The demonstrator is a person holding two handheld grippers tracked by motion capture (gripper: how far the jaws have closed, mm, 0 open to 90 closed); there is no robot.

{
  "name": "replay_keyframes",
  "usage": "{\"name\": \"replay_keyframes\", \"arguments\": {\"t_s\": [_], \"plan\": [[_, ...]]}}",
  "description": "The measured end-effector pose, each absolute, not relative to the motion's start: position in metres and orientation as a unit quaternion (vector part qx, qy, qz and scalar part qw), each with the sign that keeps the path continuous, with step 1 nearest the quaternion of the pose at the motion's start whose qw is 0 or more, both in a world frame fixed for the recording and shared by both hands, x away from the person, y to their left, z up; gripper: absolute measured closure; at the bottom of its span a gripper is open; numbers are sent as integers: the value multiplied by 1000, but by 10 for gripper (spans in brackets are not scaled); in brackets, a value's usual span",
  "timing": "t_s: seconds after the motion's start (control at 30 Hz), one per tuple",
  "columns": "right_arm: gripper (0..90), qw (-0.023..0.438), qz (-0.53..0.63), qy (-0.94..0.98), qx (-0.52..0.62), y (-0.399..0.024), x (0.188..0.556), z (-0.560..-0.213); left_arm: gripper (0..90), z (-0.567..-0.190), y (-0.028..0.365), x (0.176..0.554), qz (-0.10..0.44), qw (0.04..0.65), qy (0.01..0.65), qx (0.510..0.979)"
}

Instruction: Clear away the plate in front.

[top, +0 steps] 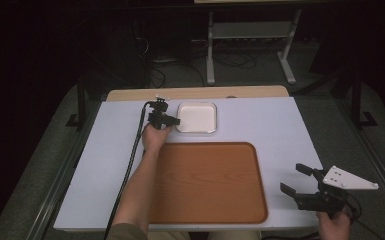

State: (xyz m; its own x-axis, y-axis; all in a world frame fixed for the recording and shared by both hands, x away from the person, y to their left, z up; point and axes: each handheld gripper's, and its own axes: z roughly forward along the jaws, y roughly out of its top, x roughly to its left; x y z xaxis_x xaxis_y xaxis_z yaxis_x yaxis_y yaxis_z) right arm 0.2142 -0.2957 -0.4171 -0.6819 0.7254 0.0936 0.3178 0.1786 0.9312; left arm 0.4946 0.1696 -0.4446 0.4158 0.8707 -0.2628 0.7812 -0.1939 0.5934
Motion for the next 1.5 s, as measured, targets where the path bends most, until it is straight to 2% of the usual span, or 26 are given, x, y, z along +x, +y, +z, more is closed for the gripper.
{"name": "replay_keyframes", "arguments": {"t_s": [0.53, 0.67, 0.7, 1.03, 1.5], "plan": [[126, 189, 535, 745, 349, -295, 214, -417, 789, -450, 163, 498, 54, 325, 561, 760], [126, 189, 536, 746, 349, -295, 214, -417, 826, -451, 164, 499, 50, 334, 572, 747], [126, 189, 536, 745, 349, -296, 214, -417, 861, -452, 164, 500, 47, 339, 575, 743], [126, 189, 536, 745, 349, -296, 214, -417, 888, -454, 167, 501, 28, 371, 606, 703], [126, 190, 535, 745, 350, -295, 214, -417, 888, -441, 178, 497, 32, 389, 611, 689]]}}
